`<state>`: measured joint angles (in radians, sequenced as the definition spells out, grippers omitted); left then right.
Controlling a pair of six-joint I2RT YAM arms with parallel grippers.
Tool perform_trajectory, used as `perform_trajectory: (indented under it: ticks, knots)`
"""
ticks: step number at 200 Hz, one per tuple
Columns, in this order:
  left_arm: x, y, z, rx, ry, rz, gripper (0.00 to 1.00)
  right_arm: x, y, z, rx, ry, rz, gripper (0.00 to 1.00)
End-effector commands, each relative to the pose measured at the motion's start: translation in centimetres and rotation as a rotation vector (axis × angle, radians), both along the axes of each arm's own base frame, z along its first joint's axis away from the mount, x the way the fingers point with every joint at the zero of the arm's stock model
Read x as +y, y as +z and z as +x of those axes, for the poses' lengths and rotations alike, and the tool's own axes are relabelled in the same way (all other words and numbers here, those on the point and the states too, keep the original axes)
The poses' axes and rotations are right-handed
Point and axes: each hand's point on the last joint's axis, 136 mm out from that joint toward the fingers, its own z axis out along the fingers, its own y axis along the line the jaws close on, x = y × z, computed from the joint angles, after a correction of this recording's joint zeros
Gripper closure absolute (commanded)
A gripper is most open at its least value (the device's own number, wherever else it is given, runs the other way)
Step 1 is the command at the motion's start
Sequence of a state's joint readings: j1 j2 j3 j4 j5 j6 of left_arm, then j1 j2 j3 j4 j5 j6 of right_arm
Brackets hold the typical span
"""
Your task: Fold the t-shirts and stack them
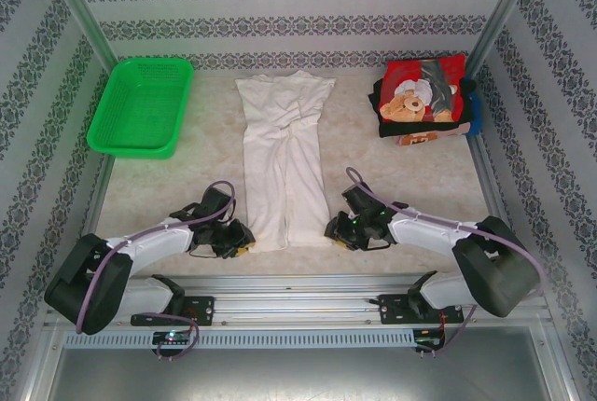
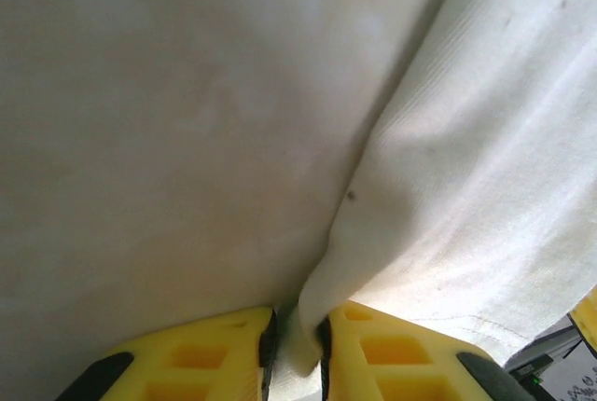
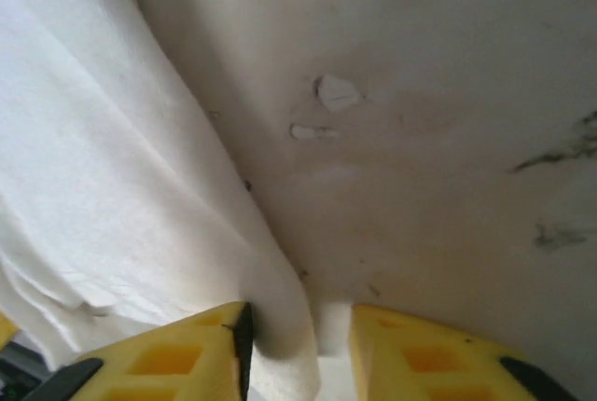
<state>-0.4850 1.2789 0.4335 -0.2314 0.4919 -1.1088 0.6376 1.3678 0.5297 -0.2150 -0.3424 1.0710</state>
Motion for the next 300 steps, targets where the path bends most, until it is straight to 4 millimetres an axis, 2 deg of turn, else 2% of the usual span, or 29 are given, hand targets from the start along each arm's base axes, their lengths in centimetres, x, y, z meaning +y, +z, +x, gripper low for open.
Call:
perform_trajectory:
  ticks: [1, 20, 73, 101, 114, 143, 169, 200, 234, 267, 300]
  knots:
    - [-3.7, 2.0, 3.3, -0.235, -0.074, -0.119, 0.80, 3.9, 1.7, 1.1, -0.083, 0.073, 0.130, 0.76]
    - [-3.7, 2.3, 3.2, -0.239, -0.084, -0.121, 0.80, 4.5, 2.7, 0.7, -0.099, 0.090, 0.131, 0.77]
    - [-4.0, 2.7, 3.2, -0.246, -0.110, -0.126, 0.81, 4.7, 4.0, 0.5, -0.118, 0.075, 0.150, 0.90]
    - [-3.9, 2.9, 3.0, -0.246, -0.116, -0.122, 0.81, 4.2, 3.7, 0.0, -0.093, 0.086, 0.119, 1.00]
    - [-3.7, 3.0, 2.8, -0.246, -0.118, -0.117, 0.84, 3.7, 3.7, -0.5, -0.083, 0.080, 0.108, 1.00]
    - [-2.6, 3.6, 1.6, -0.247, -0.121, -0.090, 0.88, 2.0, 3.5, -2.1, -0.058, 0.062, 0.078, 1.00]
    - [-1.3, 4.2, -0.3, -0.236, -0.125, -0.071, 0.90, 0.9, 3.3, -3.8, -0.043, 0.046, 0.065, 1.00]
    - [0.4, 4.0, -2.9, -0.205, -0.089, -0.071, 0.91, 0.4, 3.3, -5.5, -0.034, 0.025, 0.071, 1.00]
    - [0.9, 5.0, -4.0, -0.209, -0.067, -0.097, 0.91, 0.1, 3.5, -6.7, -0.020, 0.022, 0.078, 1.00]
    - [0.4, 6.6, -3.6, -0.225, -0.085, -0.111, 0.91, 0.1, 4.7, -6.6, -0.033, 0.026, 0.074, 1.00]
    - [-0.9, 9.6, -1.6, -0.270, -0.091, -0.137, 0.91, 0.5, 7.1, -5.0, -0.067, 0.028, 0.099, 1.00]
